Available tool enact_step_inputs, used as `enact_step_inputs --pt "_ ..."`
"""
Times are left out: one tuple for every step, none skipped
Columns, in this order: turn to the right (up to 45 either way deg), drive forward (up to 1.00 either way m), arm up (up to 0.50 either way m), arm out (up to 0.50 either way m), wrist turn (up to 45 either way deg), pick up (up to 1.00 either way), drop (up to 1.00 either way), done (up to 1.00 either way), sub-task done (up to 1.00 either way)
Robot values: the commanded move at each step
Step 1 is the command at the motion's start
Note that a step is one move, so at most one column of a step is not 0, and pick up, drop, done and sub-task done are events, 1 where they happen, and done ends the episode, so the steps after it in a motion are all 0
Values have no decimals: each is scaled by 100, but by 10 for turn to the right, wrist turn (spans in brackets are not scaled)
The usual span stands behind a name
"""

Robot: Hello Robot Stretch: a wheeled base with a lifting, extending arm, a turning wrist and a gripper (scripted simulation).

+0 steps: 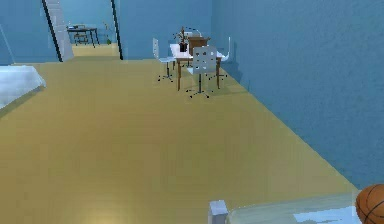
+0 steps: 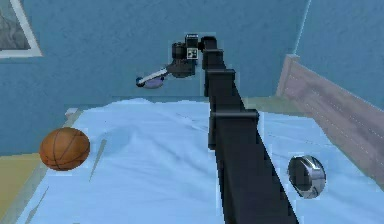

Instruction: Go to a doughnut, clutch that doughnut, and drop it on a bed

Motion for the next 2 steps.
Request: enact_step_inputs --pt "0 0 0 0 330 0 0 0 0" --pt "0 0 -26 0 0 0 0 0 0"
